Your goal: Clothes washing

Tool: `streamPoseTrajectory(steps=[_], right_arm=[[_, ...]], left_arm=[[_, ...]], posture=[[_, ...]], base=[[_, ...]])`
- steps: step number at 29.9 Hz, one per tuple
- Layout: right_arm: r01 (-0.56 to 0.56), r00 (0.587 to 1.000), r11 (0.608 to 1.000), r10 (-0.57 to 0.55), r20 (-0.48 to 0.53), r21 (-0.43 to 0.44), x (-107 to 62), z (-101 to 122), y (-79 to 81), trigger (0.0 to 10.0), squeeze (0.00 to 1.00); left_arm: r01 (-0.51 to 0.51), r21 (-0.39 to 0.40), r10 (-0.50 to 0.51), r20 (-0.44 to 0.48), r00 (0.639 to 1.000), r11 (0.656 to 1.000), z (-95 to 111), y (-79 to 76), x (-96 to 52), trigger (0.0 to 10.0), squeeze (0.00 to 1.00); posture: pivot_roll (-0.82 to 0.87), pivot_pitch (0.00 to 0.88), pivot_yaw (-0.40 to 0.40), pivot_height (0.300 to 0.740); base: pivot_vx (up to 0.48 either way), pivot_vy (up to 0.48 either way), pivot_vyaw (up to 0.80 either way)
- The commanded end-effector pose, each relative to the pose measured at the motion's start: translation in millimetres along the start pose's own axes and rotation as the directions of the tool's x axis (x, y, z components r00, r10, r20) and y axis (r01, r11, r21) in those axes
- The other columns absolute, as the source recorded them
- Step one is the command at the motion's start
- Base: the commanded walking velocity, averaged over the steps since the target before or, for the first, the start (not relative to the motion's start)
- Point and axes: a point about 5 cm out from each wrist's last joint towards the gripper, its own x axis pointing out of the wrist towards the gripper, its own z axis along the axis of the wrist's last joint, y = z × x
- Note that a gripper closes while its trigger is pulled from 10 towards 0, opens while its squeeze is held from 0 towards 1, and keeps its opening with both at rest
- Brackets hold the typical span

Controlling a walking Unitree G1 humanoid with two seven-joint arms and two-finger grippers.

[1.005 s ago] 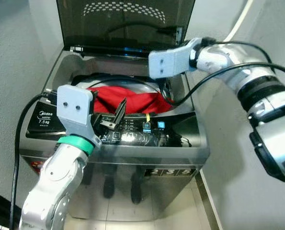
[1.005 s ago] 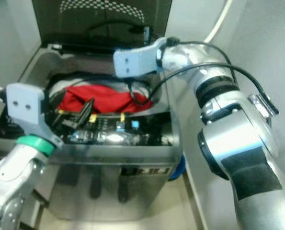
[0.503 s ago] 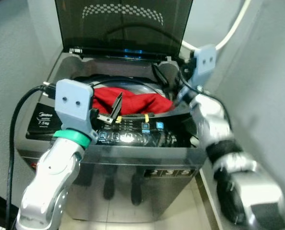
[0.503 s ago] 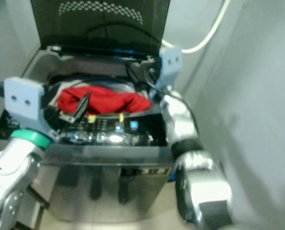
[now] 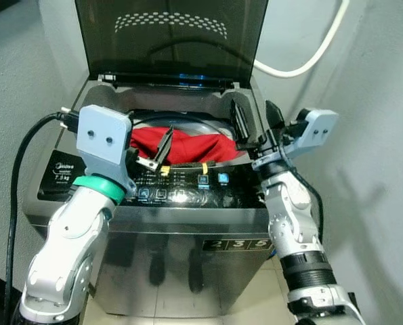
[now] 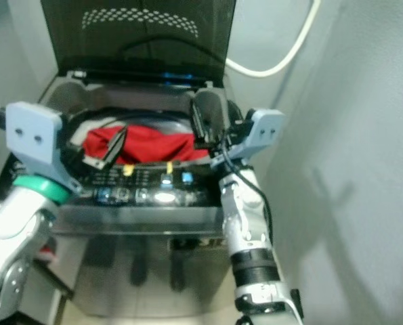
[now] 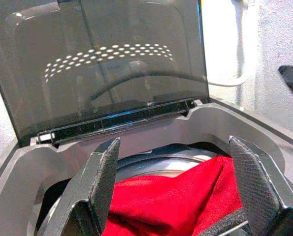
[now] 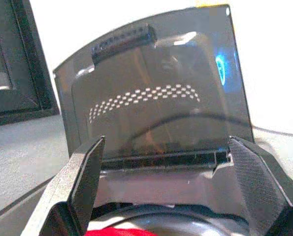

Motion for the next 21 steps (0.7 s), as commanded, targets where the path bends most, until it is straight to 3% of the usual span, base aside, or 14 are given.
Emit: streamPoseTrajectory(steps=[1, 4, 7, 15, 21], right_arm=[[0.014, 1.000, 1.000, -0.014, 0.008, -0.009, -5.5, 2, -0.6, 10.0, 0.00], [0.014, 1.000, 1.000, -0.014, 0.008, -0.009, -5.5, 2, -0.6, 10.0, 0.00], [0.034, 0.999, 0.999, -0.034, -0.024, -0.008, -14.4, -3, -2.2, 10.0, 0.00], [0.021, 0.999, 1.000, -0.021, -0.041, -0.002, -14.0, -3, 2.2, 10.0, 0.00], [0.030, 0.995, 1.000, -0.029, -0.098, 0.008, -16.4, -17, -0.5, 10.0, 0.00]], left_arm=[[0.007, -0.032, -0.008, -0.020, 1.000, 0.999, -7, -1.3, -1.1, 10.0, 0.00], [0.007, -0.032, -0.008, -0.020, 1.000, 0.999, -7, -1.3, -1.1, 10.0, 0.00], [-0.024, -0.073, 0.021, -0.048, 0.999, 0.997, -21, -1.2, -1.6, 10.0, 0.00], [-0.036, -0.074, 0.032, -0.048, 0.998, 0.997, -30, -2.4, 5.2, 10.0, 0.00], [-0.052, -0.070, 0.049, -0.045, 0.998, 0.996, -35, 0.3, 11.7, 10.0, 0.00]], posture=[[0.09, 0.000, 0.026, 0.740], [0.09, 0.000, 0.026, 0.740], [0.07, 0.000, 0.015, 0.740], [0.07, 0.000, 0.010, 0.740], [0.07, 0.000, 0.001, 0.740]], base=[[0.000, 0.000, 0.00], [0.000, 0.000, 0.00], [0.000, 0.000, 0.00], [0.000, 0.000, 0.00], [0.000, 0.000, 0.00]])
